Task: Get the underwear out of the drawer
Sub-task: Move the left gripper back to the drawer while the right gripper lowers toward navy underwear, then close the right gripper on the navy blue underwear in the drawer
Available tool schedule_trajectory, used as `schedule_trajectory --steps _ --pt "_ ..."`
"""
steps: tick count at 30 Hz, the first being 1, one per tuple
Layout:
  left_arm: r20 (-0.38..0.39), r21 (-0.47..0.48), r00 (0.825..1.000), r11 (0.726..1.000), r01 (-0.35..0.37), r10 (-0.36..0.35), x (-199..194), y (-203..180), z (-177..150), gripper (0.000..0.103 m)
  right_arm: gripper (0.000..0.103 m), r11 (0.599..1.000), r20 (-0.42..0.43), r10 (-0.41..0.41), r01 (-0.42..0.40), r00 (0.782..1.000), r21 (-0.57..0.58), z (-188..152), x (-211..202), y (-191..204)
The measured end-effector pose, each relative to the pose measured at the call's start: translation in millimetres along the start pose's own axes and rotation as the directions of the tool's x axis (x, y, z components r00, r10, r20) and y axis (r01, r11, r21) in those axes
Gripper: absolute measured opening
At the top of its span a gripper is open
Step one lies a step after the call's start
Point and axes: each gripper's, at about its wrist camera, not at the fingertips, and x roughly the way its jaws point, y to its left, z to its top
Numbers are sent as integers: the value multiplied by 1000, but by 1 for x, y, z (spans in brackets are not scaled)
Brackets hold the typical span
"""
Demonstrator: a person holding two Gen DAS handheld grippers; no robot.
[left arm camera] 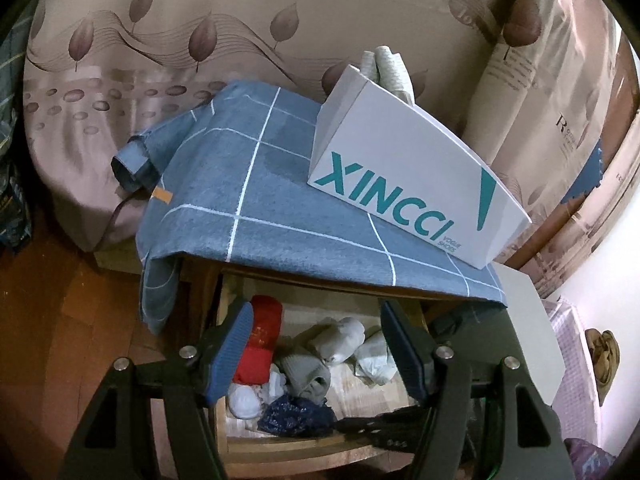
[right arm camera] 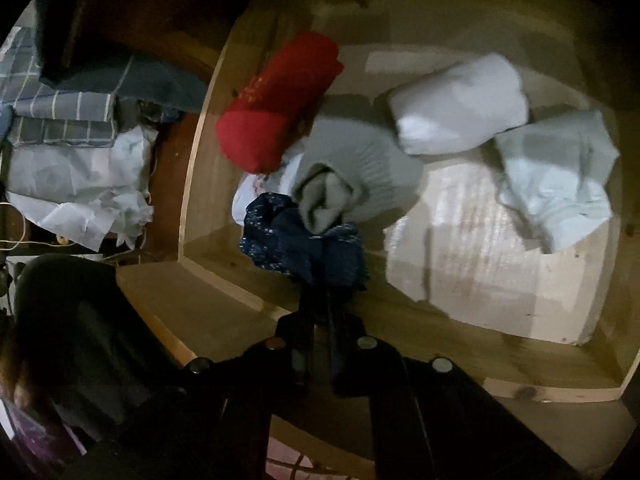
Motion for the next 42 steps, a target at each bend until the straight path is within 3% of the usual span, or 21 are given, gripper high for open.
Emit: schedule_trajectory --steps 1,3,4,5,6,7,8,12,18,20,21,23,24,26,27,30,38,42 --pt "2 -6 1000 1000 2 -2 0 1 0 68 7 1000 2 -1 1 1000 7 -1 -2 -4" --pt "4 -30 1000 999 17 -17 -1 3 1 68 12 993 4 104 -104 995 59 -2 -8 -11" --pt "2 -42 1000 999 22 -22 0 5 1 68 21 990 24 121 -123 992 68 -2 -12 -10" --pt "0 -48 1000 999 22 -22 1 5 1 68 34 988 45 137 -140 990 68 0 -18 -8" --pt "-2 -45 1000 999 20 -20 1 5 1 68 71 987 57 137 -141 989 74 3 -20 -6" --pt "-3 -38 1000 999 15 -16 1 4 1 68 100 987 72 129 -135 989 91 6 -22 -6" --pt "-2 -30 1000 999 11 -11 0 3 0 68 102 986 77 117 -124 990 108 8 -20 -2" --pt "3 -26 1000 999 18 -18 -1 2 0 68 101 981 15 95 -96 995 166 18 4 12" --pt "-11 -43 999 999 32 -33 4 2 1 68 101 990 -46 13 -7 999 139 24 30 33" --pt "-11 -40 999 999 34 -34 4 1 1 68 99 989 -54 29 -20 998 150 26 38 34" --pt "-12 -39 999 999 33 -34 4 1 1 68 93 988 -59 32 -23 998 152 27 42 35" --pt "-15 -38 999 999 32 -32 5 2 0 68 60 990 -80 5 6 997 141 25 49 35" --pt "-16 -39 999 999 30 -30 4 2 0 68 28 991 -86 -19 31 996 129 24 50 34" --pt "-12 -43 1000 999 29 -29 4 4 1 68 23 992 -74 -26 34 997 118 21 45 30" --pt "-10 -48 999 998 31 -32 3 5 1 68 12 994 -70 -25 32 997 106 19 41 29" --pt "-12 -74 999 997 40 -41 3 8 1 68 10 997 -27 -29 30 999 68 12 24 25" --pt "-4 -120 999 991 51 -52 3 14 1 68 10 990 92 -2 -11 996 139 4 -24 -15" --pt "-25 -85 999 996 23 -25 5 10 0 68 10 992 106 -6 -8 994 128 6 -32 -17"
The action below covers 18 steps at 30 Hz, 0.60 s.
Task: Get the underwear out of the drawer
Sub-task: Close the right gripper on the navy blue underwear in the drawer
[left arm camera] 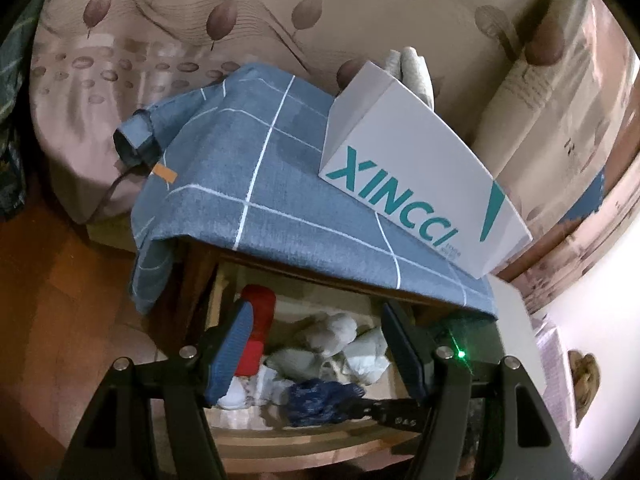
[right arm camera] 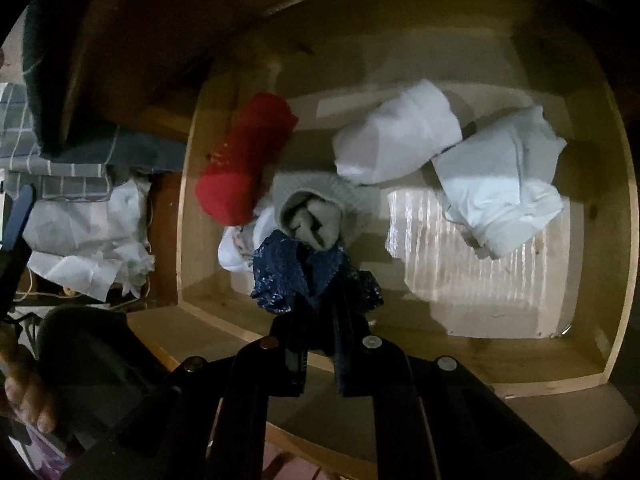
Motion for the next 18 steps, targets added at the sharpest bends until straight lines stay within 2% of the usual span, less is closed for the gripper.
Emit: schedule_trajectory --steps 3,8,11,12,13,14,15,16,18 --pt "15 9 1000 1000 -3 3 -5 1 -1 68 10 999 17 -22 22 1000 30 -1 -7 -10" --pt "7 -49 1000 999 22 -21 -2 9 2 68 10 988 43 -156 155 987 9 -5 -16 -27" --pt "1 -49 1000 999 23 -23 0 8 2 68 14 988 30 -149 148 988 36 -1 -11 -37" --pt "2 -36 1000 999 17 -17 -1 6 1 68 19 984 38 -171 168 985 55 1 -12 -41" --pt "4 -24 1000 1000 12 -12 -2 4 0 68 37 983 46 -172 168 984 78 4 -15 -45" --pt "7 -10 1000 1000 5 -5 -3 3 0 68 48 984 52 -153 147 987 105 6 -18 -49" --pt "8 -4 1000 1000 2 -2 -3 2 -1 68 72 984 59 -144 137 988 116 7 -21 -51" --pt "10 0 1000 1000 0 0 -3 2 -1 68 83 983 64 -157 149 986 107 8 -23 -49" --pt "6 -12 1000 1000 8 -8 -3 4 0 68 85 980 41 -194 191 980 61 9 -21 -46"
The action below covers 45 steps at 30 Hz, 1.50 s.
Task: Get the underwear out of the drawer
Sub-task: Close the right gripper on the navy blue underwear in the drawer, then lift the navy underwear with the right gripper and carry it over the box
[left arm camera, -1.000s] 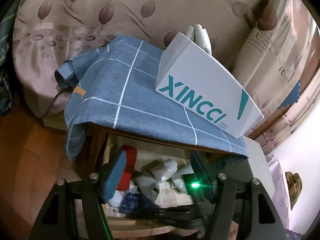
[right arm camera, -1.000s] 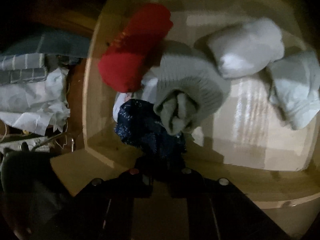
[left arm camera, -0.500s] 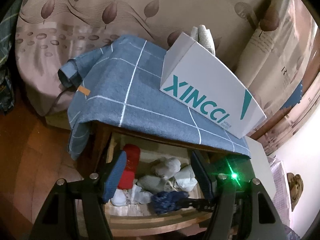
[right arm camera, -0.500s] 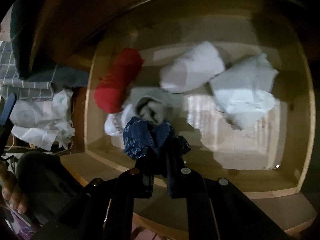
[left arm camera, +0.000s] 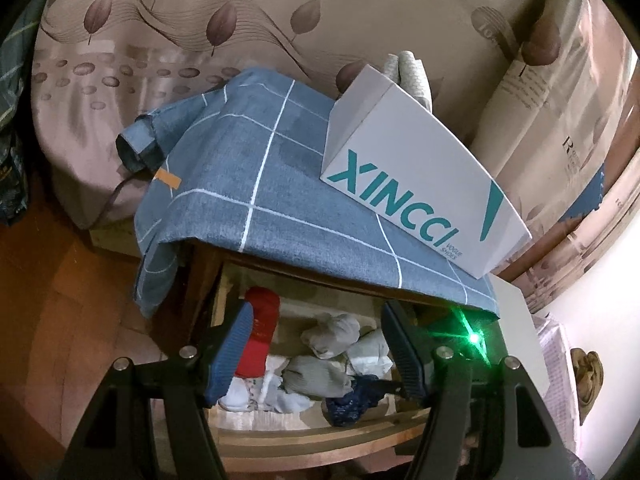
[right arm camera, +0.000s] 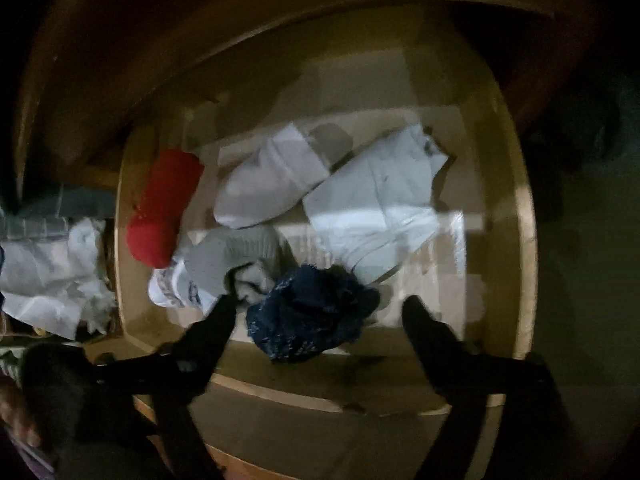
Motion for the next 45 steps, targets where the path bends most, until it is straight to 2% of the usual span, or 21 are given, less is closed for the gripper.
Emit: schedule_trajectory --steps 3,8,12,14,17,18,19,22,30,32,36,40,45 --pt "-10 -24 1000 1000 10 -10 3 2 1 68 87 994 -64 -52 46 997 -95 -1 14 13" --pt "-15 -15 1000 1000 5 -5 5 0 0 68 91 960 -141 -157 118 977 -252 0 42 39" --pt "-22 -11 1000 1000 1 -1 7 -1 -1 68 91 945 -186 -182 120 966 -305 7 61 52" --pt "-26 -11 1000 1000 -1 0 8 -2 -1 68 90 958 -225 -126 59 966 -281 11 66 54" --pt "-31 -5 1000 1000 -4 3 10 -3 -1 68 68 961 -233 -127 61 964 -270 17 73 54" --pt "-34 -2 999 1000 -6 6 11 -4 -1 68 48 966 -252 -113 46 961 -256 18 78 52" --pt "-35 0 999 1000 -8 8 11 -5 -1 68 37 966 -256 -111 44 960 -254 18 80 53" --pt "-34 8 999 1000 -12 12 12 -6 -1 68 29 955 -201 -105 43 974 -294 15 69 59" --pt "-31 -3 1000 1000 -5 5 12 -4 0 68 28 961 -54 -52 35 997 -273 -9 -2 45" --pt "-34 -8 999 1000 -1 1 13 -3 0 68 28 967 -8 -6 4 1000 -256 -17 -24 40" --pt "-33 6 999 1000 -8 8 13 -7 -1 68 28 971 100 69 -44 993 -236 -18 -53 31" --pt "-36 45 999 999 -23 25 14 -13 -4 68 28 971 213 130 -81 968 -224 -23 -74 29" --pt "-46 89 998 996 -33 37 16 -20 -6 68 28 976 241 123 -74 963 -204 -19 -87 18"
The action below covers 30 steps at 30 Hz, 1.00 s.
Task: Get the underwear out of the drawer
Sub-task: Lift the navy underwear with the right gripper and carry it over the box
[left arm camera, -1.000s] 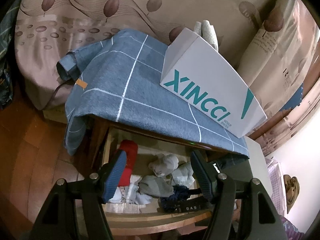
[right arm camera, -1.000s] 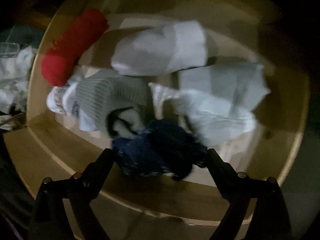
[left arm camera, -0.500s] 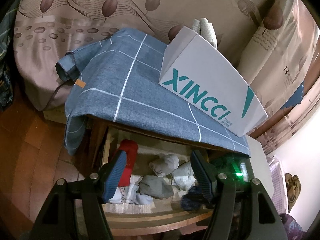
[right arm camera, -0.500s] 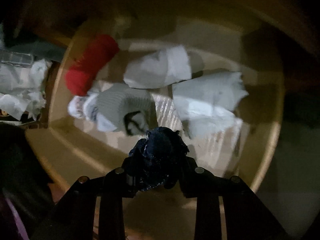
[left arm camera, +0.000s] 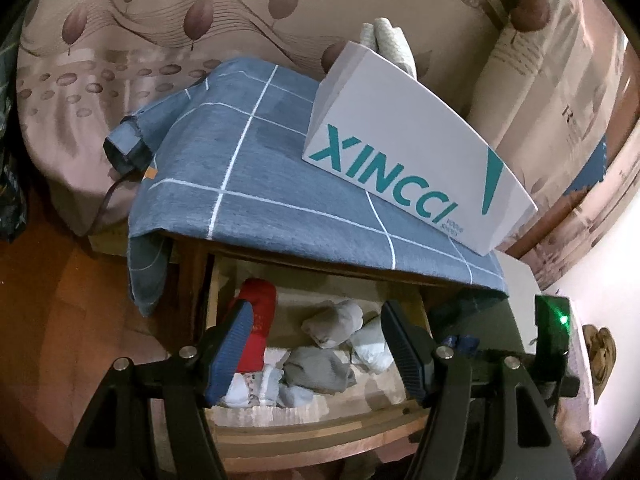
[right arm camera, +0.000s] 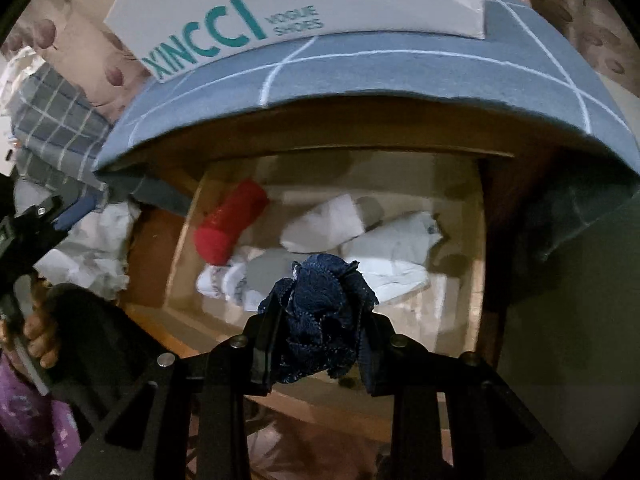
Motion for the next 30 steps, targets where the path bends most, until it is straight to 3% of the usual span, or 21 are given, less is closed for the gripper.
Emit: schedule_trajectory --steps 12,16,21,26,30 --pt "-9 65 999 997 -31 32 3 -11 -3 68 28 997 88 79 -80 993 4 -6 -38 11" --pt "-18 92 999 995 -36 38 5 -15 -5 68 28 995 149 95 -95 984 -10 -1 -80 18" --pt "-24 115 999 993 -36 39 6 -19 -6 68 29 994 267 109 -105 958 -28 24 -146 25" --pt "-28 108 999 994 -33 36 5 -18 -6 68 29 997 351 64 -44 934 -66 60 -195 37" --pt "-26 104 999 994 -31 34 5 -17 -5 68 29 996 383 2 33 924 -85 91 -210 41"
